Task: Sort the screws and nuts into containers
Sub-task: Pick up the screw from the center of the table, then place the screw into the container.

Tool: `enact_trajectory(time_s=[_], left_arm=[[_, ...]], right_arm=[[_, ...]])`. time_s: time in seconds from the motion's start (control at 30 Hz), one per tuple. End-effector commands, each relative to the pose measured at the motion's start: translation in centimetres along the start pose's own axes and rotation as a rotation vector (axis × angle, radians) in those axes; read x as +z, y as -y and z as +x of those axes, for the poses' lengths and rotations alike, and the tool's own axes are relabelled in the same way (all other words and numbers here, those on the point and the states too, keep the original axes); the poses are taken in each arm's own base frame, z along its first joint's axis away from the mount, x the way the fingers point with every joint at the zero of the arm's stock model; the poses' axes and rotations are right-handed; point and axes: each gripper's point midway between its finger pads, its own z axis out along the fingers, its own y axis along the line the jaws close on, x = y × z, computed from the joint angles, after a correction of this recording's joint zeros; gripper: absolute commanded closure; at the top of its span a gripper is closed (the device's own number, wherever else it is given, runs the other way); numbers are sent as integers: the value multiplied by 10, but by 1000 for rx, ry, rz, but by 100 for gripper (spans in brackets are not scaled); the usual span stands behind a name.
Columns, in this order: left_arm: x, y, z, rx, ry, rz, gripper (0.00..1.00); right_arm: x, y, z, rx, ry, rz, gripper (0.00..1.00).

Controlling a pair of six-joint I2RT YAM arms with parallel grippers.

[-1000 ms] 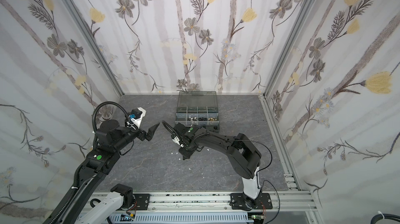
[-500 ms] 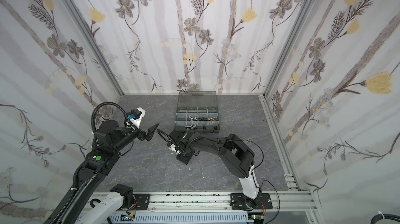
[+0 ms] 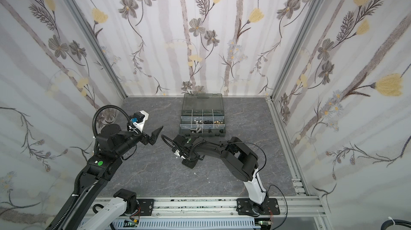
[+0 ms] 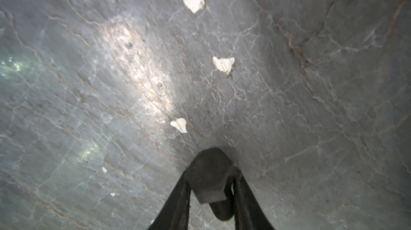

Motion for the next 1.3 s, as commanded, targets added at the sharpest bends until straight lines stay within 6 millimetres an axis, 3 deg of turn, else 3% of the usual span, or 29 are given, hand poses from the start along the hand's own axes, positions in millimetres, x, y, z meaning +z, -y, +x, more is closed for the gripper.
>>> enact_trajectory(time_s=[0.0,0.2,0.4,0.6,0.8,0.9,1.07,1.27], left_arm=[[0,-1,-7,13,31,-5,0],[1,-1,-7,12,30,-3,0],[1,-1,-7,12,31,-4,0],[0,0,-9,12,39,2,0],[1,-1,-8,12,36,0,0],[1,-1,-8,12,36,0,0],[2,-1,-5,11,26,-2,0],[2,-3,-4,15,26,-17,0]], right_arm=[[1,3,9,-19,-25,23,75],[-1,8,15,-8,-32,53,88],[-13,30,17,95,2,87,94],[-50,90,22,313,102,135,97],[-95,175,34,469,167,263,97],[-113,209,28,517,200,309,96],[-114,247,12,565,231,323,95],[-97,258,2,555,198,301,96]])
